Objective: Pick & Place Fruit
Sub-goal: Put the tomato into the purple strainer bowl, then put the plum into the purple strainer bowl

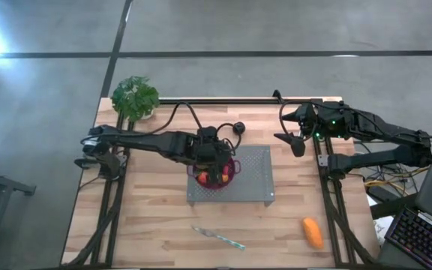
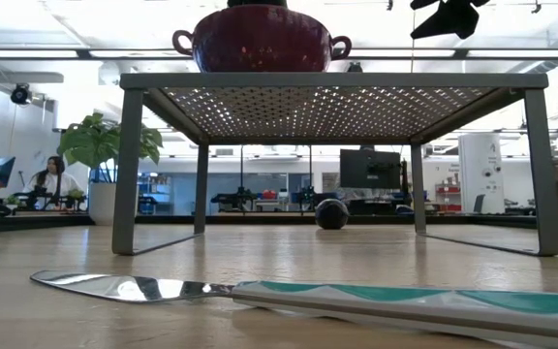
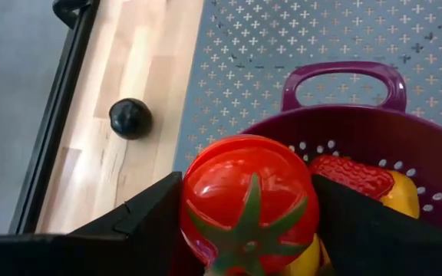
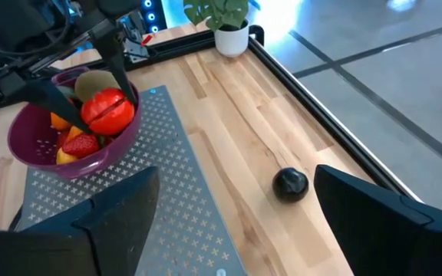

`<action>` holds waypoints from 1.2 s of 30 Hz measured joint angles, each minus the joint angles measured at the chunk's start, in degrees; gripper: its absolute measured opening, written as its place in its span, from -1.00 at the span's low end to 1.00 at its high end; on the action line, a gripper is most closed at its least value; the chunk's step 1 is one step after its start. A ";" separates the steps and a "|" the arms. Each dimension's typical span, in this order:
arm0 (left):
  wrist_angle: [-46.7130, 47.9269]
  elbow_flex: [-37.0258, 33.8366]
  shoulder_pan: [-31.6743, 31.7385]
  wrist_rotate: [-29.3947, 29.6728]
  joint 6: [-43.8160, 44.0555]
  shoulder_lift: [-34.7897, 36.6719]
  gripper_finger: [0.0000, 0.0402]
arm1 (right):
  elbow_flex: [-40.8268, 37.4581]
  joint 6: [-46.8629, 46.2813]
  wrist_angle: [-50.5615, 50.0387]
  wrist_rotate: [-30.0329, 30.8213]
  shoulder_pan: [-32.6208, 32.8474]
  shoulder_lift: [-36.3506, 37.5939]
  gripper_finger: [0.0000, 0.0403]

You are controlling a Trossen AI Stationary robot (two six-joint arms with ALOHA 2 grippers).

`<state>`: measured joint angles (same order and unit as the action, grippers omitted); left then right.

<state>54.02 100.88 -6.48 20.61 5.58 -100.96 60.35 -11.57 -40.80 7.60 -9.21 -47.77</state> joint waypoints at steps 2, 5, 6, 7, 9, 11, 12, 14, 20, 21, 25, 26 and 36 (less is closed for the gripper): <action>0.00 0.00 -0.01 -0.28 0.07 -0.01 0.35 | -0.01 0.00 -0.11 0.00 0.00 0.00 0.70; 0.00 0.00 -0.02 -0.64 0.09 -0.01 0.40 | -0.02 0.00 -0.57 0.00 0.00 0.00 0.69; 0.02 0.00 -0.02 -1.13 0.09 -0.01 0.43 | -0.02 0.00 -0.62 0.00 0.00 0.00 0.68; 0.02 0.08 -0.02 -1.88 0.11 -0.01 0.47 | -0.02 0.00 -0.62 0.00 0.02 0.00 0.66; 0.02 0.21 0.00 -2.54 0.13 -0.01 0.54 | -0.02 0.02 -0.62 0.00 0.02 0.00 0.63; 0.06 0.30 0.00 -2.87 0.13 -0.01 0.62 | -0.02 0.04 -0.61 0.00 0.02 0.00 0.60; 0.11 0.45 0.00 -3.02 0.13 -0.01 0.65 | -0.02 0.12 -0.62 0.01 0.02 0.00 0.58; 0.55 1.03 0.00 -3.09 -0.10 0.05 0.69 | -0.02 0.28 -0.62 0.00 0.02 0.00 0.56; 5.61 6.06 -0.07 -3.07 -0.79 0.63 0.72 | -0.02 0.28 -0.69 0.00 0.02 0.00 0.50; 7.36 7.53 -0.07 -3.05 -0.61 0.63 0.72 | -0.02 0.26 -0.75 0.02 0.02 0.00 0.49; 13.18 12.49 -0.07 -3.01 2.67 0.76 0.72 | -0.02 0.38 -1.00 0.02 0.02 0.00 0.46; 14.69 13.48 -0.19 -3.01 3.89 0.83 0.72 | -0.02 0.80 -1.00 0.01 0.02 0.00 0.45; 16.05 10.87 -5.91 5.62 9.56 7.51 0.70 | -0.02 1.66 -0.90 0.05 0.04 -0.03 0.35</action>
<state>70.07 111.75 -12.39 26.23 15.15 -93.45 60.34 -9.91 -41.71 7.65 -9.17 -47.80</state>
